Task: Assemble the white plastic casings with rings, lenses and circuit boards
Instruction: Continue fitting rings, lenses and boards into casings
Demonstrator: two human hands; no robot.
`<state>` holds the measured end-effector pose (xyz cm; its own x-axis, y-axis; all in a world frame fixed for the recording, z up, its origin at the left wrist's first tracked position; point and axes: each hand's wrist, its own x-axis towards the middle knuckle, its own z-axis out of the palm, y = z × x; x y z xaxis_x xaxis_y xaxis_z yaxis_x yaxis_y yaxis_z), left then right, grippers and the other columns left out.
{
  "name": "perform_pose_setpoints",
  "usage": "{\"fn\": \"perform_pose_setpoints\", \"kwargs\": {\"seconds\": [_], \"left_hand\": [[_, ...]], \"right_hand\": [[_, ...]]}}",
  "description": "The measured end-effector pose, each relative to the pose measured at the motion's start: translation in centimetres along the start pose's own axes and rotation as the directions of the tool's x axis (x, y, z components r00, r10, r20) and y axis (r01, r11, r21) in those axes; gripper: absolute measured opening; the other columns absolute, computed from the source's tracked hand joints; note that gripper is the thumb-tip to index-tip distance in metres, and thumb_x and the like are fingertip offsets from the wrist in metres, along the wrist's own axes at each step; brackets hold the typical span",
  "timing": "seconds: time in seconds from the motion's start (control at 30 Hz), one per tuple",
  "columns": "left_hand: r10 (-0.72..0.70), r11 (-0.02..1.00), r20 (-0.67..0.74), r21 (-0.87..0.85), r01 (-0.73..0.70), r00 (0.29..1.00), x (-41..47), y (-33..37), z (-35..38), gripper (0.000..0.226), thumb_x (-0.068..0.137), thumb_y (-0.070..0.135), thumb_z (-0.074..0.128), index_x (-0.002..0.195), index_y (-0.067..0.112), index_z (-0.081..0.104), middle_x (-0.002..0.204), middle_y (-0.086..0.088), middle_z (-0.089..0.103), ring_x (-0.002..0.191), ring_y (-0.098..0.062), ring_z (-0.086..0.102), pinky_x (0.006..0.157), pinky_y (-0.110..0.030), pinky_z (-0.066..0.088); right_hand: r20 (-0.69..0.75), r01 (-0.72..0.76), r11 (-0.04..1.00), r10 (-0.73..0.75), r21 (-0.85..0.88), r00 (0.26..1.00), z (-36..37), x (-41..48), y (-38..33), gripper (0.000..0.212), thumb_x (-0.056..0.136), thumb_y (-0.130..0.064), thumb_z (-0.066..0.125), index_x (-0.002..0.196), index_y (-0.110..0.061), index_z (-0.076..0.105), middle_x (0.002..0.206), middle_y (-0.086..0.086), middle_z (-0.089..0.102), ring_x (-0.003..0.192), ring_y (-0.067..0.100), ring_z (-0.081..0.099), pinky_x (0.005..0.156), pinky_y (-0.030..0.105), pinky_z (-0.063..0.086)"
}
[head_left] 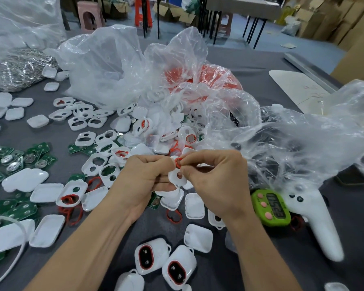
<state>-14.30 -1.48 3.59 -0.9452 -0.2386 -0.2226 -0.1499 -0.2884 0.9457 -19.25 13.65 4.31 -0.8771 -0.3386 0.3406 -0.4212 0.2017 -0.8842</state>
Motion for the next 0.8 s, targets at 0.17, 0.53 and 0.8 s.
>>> {"fn": "perform_pose_setpoints", "kwargs": {"seconds": [0.17,0.53,0.8], "left_hand": [[0.05,0.998,-0.006,0.036,-0.049,0.999,0.03,-0.05,-0.16,0.043,0.089,-0.01,0.057,0.054,0.011,0.072,0.058,-0.004,0.066,0.046,-0.009,0.06,0.046,-0.019,0.051],[0.029,0.999,0.024,0.032,-0.029,0.999,-0.13,0.0,-0.46,0.008,0.086,0.008,0.076,0.081,0.009,0.083,0.075,-0.013,0.076,0.06,-0.015,0.071,0.055,-0.022,0.057],[0.057,0.992,-0.012,0.112,-0.056,0.998,-0.03,-0.29,-0.33,0.008,0.078,0.008,0.077,0.073,0.012,0.083,0.061,-0.006,0.07,0.051,-0.009,0.06,0.051,-0.021,0.055]], "right_hand": [[0.002,-0.007,1.0,0.006,0.013,1.0,0.53,-0.32,-0.02,0.028,0.078,0.0,0.076,0.087,-0.025,0.082,0.074,-0.015,0.074,0.066,0.004,0.072,0.062,0.014,0.055],[0.021,0.02,1.0,-0.02,0.007,1.0,0.2,-0.08,0.0,0.039,0.076,0.004,0.078,0.093,-0.032,0.082,0.09,-0.032,0.073,0.084,-0.005,0.072,0.073,0.011,0.055],[0.065,-0.032,0.999,0.03,0.025,0.997,-0.08,0.01,0.09,0.04,0.069,-0.001,0.082,0.089,-0.036,0.082,0.088,-0.023,0.076,0.083,0.006,0.074,0.073,0.023,0.061]]}}
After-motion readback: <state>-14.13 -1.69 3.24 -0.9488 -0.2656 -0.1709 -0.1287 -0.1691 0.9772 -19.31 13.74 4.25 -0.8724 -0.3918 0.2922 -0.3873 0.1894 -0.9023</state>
